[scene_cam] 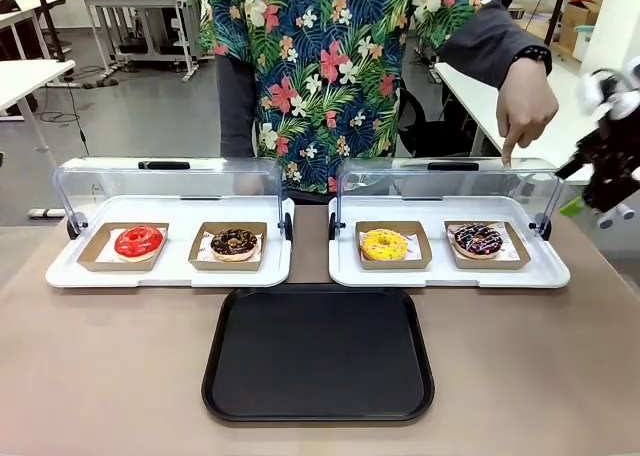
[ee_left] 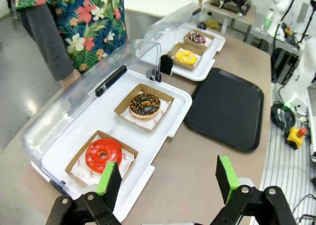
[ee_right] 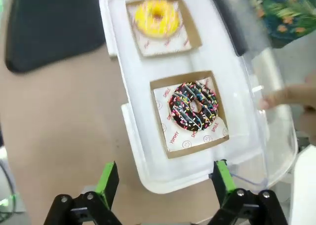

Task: Move the fourth donut from the left to the tray.
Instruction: Pick up the Paper togo box containing the Donut indicated by the person and place it on the Handle tray.

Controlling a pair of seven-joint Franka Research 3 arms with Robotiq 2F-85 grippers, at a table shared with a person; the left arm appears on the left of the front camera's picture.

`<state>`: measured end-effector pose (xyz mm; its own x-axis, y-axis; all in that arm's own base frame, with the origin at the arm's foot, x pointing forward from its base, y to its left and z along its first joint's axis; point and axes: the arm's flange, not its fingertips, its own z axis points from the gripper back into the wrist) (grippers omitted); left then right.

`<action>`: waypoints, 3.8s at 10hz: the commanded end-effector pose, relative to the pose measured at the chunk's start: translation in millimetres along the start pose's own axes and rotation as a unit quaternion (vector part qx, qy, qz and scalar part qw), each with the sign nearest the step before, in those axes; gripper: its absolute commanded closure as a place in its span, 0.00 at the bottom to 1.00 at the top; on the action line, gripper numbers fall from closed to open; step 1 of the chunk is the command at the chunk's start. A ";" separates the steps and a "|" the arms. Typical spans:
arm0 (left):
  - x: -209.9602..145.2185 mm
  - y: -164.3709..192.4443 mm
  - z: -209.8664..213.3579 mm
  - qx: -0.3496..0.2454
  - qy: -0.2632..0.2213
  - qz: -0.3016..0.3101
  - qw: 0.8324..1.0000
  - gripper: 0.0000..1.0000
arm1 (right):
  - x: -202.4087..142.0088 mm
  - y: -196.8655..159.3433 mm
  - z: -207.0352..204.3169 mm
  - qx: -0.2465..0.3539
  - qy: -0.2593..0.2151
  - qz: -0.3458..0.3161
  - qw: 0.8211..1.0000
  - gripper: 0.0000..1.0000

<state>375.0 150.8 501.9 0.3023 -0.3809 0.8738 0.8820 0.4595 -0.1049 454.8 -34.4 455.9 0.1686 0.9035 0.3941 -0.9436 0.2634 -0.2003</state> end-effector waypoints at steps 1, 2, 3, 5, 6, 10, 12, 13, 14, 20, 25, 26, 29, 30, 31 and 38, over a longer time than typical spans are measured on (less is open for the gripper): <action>4.1 -0.4 1.5 -0.002 -0.005 0.005 1.000 0.00 | 5.0 15.6 -27.9 -0.019 0.064 0.041 0.997 0.00; 4.1 -0.4 1.5 -0.002 -0.005 0.005 1.000 0.00 | 9.8 19.2 -38.8 -0.014 0.084 0.056 0.995 0.00; 4.1 -0.4 1.5 -0.002 -0.005 0.005 1.000 0.00 | 12.7 22.3 -41.8 -0.015 0.087 0.060 0.994 0.00; 4.1 -0.4 1.5 -0.002 -0.005 0.005 1.000 0.00 | 8.3 15.7 -35.1 -0.003 0.055 0.055 0.997 0.00; 4.1 -0.4 1.5 -0.002 -0.005 0.005 1.000 0.00 | 8.3 15.7 -35.1 -0.003 0.055 0.055 0.997 0.00; 4.1 -0.4 1.5 -0.002 -0.005 0.005 1.000 0.00 | 5.6 4.1 -48.7 -0.001 0.082 0.070 0.994 0.00; 4.1 -0.4 1.5 -0.002 -0.005 0.005 1.000 0.00 | 6.6 -0.9 -65.3 -0.014 0.102 0.087 0.991 0.00; 4.1 -0.4 1.5 -0.002 -0.005 0.005 1.000 0.00 | 4.5 -1.2 -75.2 -0.020 0.105 0.101 0.989 0.00; 4.1 -0.4 1.5 -0.002 -0.005 0.005 1.000 0.00 | 2.1 -2.1 -82.1 -0.033 0.110 0.110 0.987 0.00; 4.1 -0.4 1.5 -0.002 -0.005 0.005 1.000 0.00 | -10.4 -5.7 -128.1 -0.038 0.118 0.149 0.981 0.00; 4.1 -0.4 1.5 -0.002 -0.005 0.005 1.000 0.00 | -20.0 -15.1 -154.3 -0.028 0.118 0.147 0.982 0.00; 4.1 -0.4 1.5 -0.002 -0.005 0.005 1.000 0.00 | -21.7 -19.1 -154.0 -0.029 0.120 0.144 0.982 0.00; 4.1 -0.4 1.5 -0.002 -0.005 0.005 1.000 0.00 | -22.4 -18.4 -154.8 -0.014 0.123 0.136 0.983 1.00; 4.1 -0.4 1.5 -0.002 -0.005 0.005 1.000 0.00 | -23.4 -19.0 -154.3 -0.009 0.123 0.135 0.983 1.00; 4.1 -0.4 1.5 -0.002 -0.005 0.005 1.000 0.00 | -24.0 -20.0 -154.5 -0.004 0.122 0.135 0.983 1.00; 4.1 -0.4 1.5 -0.002 -0.005 0.005 1.000 0.00 | -24.0 -21.5 -153.4 0.021 0.125 0.144 0.981 1.00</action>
<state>375.5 151.4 502.9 0.3017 -0.3814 0.8738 0.8824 0.4589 -0.1043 509.1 -4.0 311.3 -0.0100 0.9948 0.1010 -0.9740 0.0132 -0.2263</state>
